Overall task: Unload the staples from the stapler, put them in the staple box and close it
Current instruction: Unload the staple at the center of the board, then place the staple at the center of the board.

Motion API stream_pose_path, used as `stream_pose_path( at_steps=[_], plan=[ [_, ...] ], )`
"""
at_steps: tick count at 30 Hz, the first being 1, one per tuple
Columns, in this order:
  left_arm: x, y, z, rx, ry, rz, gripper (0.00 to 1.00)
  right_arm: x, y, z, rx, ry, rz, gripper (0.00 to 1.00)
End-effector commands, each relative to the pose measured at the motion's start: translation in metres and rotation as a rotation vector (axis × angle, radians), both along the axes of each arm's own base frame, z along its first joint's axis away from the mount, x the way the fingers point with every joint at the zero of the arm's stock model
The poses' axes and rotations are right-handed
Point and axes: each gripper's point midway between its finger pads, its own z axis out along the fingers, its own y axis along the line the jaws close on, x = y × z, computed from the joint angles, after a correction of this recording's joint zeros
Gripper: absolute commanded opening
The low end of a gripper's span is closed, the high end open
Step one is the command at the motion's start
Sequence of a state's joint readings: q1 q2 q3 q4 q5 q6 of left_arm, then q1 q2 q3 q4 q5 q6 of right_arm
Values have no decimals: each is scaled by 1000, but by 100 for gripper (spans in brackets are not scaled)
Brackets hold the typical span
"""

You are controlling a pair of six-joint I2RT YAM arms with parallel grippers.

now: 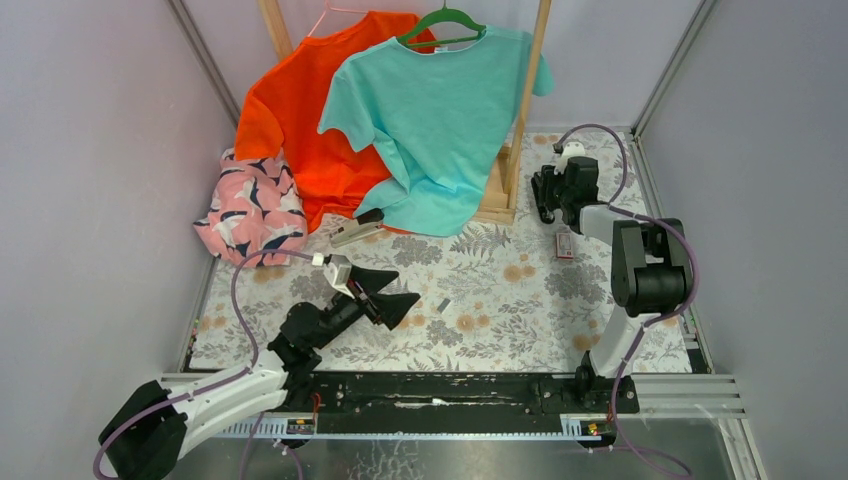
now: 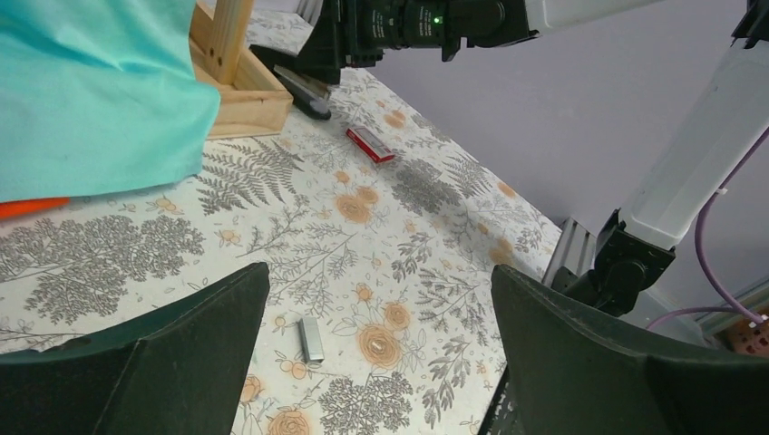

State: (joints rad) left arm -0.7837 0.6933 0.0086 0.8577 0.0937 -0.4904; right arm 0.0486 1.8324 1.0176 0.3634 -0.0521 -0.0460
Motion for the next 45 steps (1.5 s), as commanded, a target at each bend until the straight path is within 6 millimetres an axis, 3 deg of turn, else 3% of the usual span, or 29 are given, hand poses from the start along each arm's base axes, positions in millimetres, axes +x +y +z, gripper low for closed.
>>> stream_pose_path(
  at_steps=[1,7,10,13,18,21,28,31,35,39,45],
  plan=[
    [-4,-3,2,-27,46,-29,100,2,13,38,42,-70,40,53],
    [-10,-9,16,-47,91,-78,100,-11,21,78,81,-127,91,62],
    [-13,-8,28,-77,92,-84,100,-28,39,108,66,-185,249,72],
    [-18,-3,45,-145,81,-91,100,-61,72,128,94,-195,497,81],
    [-33,-1,75,-231,72,-153,100,-125,126,166,262,-278,889,81],
    [-41,1,90,-264,70,-184,100,-162,153,178,334,-307,1083,81],
    [-55,12,118,-325,44,-207,100,-234,213,166,230,-352,1488,85],
    [-72,22,142,-403,-3,-254,100,-255,234,156,186,-391,1640,90],
    [-90,38,170,-472,-74,-279,100,-261,267,143,152,-377,1733,93],
    [-95,51,193,-466,-131,-241,100,-261,306,126,83,-331,1790,93],
    [-108,59,214,-449,-168,-255,100,-269,373,92,23,-192,1896,91]
  ],
)
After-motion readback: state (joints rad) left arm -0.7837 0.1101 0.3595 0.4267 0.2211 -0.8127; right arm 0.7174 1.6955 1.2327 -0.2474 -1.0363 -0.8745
